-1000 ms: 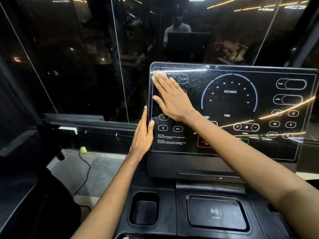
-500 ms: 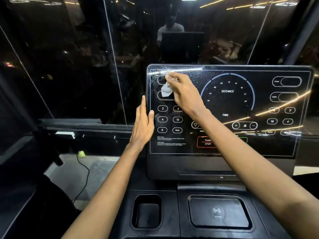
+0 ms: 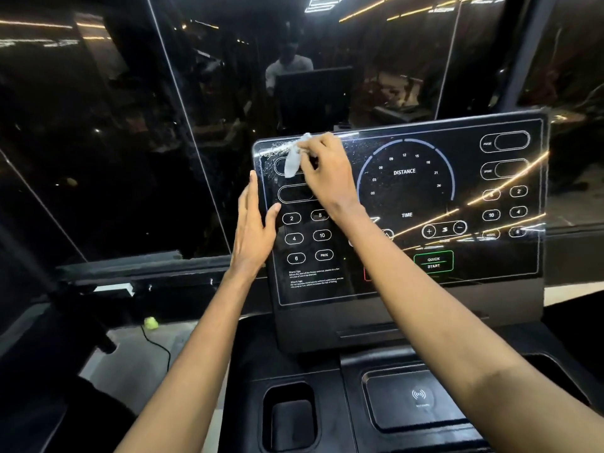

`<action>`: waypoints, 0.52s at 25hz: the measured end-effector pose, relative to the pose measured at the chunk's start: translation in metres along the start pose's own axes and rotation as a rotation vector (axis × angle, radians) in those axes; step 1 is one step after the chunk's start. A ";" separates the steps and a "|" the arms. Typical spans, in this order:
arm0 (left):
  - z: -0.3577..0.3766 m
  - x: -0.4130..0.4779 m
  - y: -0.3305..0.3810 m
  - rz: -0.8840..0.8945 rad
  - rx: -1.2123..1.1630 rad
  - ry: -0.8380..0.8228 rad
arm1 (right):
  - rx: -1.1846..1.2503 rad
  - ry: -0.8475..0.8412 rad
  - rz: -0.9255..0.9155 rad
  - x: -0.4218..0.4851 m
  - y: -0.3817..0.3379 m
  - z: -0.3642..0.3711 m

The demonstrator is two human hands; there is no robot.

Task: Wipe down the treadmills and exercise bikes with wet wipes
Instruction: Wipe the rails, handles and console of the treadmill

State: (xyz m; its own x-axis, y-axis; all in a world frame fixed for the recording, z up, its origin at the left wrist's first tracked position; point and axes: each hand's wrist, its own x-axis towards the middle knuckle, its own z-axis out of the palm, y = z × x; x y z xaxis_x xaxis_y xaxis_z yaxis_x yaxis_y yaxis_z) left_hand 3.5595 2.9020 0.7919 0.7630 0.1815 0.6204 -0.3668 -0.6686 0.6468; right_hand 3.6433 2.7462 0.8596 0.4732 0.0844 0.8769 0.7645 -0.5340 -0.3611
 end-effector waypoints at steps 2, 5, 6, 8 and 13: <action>-0.004 0.005 -0.001 0.026 0.013 0.005 | -0.001 0.013 0.021 0.001 -0.004 0.001; 0.000 0.004 -0.002 0.034 -0.009 -0.014 | -0.035 -0.119 -0.060 -0.001 -0.024 0.010; 0.001 0.003 -0.002 0.032 -0.012 -0.019 | -0.055 -0.162 -0.077 -0.004 -0.024 0.010; 0.002 0.001 -0.002 0.023 -0.014 -0.014 | -0.082 -0.161 -0.106 -0.008 -0.013 0.000; 0.002 -0.002 -0.003 0.002 -0.032 -0.002 | -0.074 0.054 0.104 -0.002 0.011 -0.018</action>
State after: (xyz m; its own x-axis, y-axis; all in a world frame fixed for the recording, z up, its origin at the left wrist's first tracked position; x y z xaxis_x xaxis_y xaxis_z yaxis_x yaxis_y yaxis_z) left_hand 3.5603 2.9026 0.7876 0.7632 0.1787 0.6210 -0.3856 -0.6453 0.6595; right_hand 3.6427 2.7246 0.8592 0.5223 -0.0192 0.8526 0.6772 -0.5982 -0.4284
